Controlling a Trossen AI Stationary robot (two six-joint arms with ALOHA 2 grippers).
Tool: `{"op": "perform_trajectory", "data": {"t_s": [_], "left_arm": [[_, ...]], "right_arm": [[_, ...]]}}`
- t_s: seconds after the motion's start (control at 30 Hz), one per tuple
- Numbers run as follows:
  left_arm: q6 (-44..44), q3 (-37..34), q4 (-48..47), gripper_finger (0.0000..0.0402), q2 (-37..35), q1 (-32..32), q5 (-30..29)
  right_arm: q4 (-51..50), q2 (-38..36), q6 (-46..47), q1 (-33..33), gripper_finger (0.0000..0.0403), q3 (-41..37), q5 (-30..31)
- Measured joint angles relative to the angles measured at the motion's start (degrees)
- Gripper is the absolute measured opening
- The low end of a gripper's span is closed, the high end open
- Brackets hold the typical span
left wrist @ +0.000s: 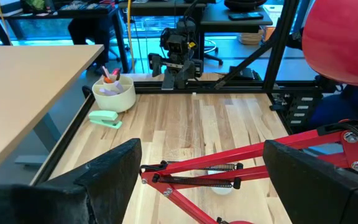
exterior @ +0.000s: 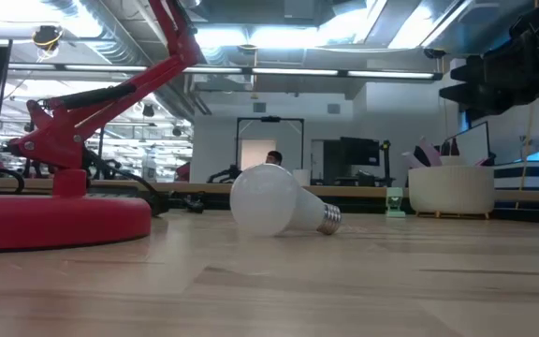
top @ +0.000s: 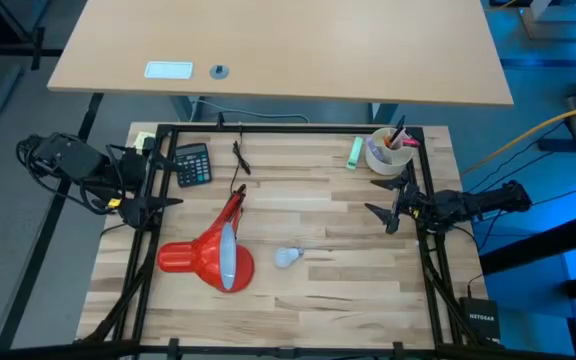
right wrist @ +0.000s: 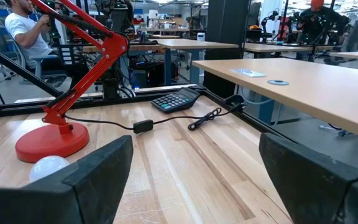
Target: Screw lightbulb
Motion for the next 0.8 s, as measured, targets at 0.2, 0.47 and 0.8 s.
{"op": "perform_trajectory", "data": {"t_s": [0.2,0.47,0.8], "left_arm": [[0.00,-0.01,0.00,0.0328,-0.01,0.01,0.00],[-1.64,-1.88,12.21,0.0328,1.16,0.02,-1.99],[-15.86,-4.28,5.94,0.0328,5.22,-3.14,0.63]], "right_arm": [[0.00,-0.01,0.00,0.00,0.0356,0.01,0.00],[0.21,0.00,-13.73,-0.01,0.0356,-0.03,10.29],[0.03,0.00,-14.32,-0.01,0.0356,-0.03,13.37]]}}
